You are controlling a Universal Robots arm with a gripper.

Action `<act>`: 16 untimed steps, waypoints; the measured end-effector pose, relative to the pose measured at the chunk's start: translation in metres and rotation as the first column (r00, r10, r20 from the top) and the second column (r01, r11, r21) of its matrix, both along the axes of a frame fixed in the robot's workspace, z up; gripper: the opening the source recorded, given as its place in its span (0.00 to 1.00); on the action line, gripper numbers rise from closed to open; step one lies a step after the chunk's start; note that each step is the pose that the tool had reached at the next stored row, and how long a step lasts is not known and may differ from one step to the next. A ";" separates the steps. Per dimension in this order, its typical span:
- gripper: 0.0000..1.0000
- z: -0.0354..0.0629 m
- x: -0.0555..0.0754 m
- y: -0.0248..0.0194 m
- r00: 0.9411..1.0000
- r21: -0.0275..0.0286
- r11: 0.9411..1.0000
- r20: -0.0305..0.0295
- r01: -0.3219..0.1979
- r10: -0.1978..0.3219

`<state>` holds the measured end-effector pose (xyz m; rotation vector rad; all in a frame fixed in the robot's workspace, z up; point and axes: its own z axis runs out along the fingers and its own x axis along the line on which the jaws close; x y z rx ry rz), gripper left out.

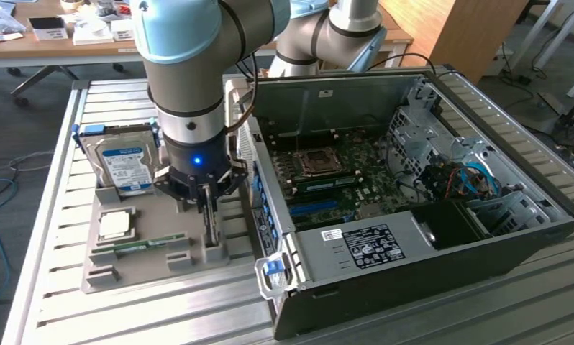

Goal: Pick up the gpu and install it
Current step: 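Pick up the gpu and move the gpu toward the slot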

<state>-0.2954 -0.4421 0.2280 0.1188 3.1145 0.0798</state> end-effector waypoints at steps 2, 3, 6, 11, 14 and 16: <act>0.27 0.0000 0.000 0.0000 1.000 0.000 1.000 0.000 0.000 0.000; 0.27 0.0000 0.000 0.0000 1.000 0.000 1.000 0.000 0.000 0.000; 0.27 0.0000 0.000 0.0000 1.000 0.000 1.000 0.000 0.000 0.000; 0.27 0.0000 0.000 0.0000 1.000 0.000 1.000 0.000 -0.004 0.004; 0.27 -0.0001 0.000 0.0001 0.999 0.000 0.999 0.000 -0.033 0.033; 0.27 -0.0001 0.000 0.0000 0.999 0.000 0.999 0.000 -0.033 0.033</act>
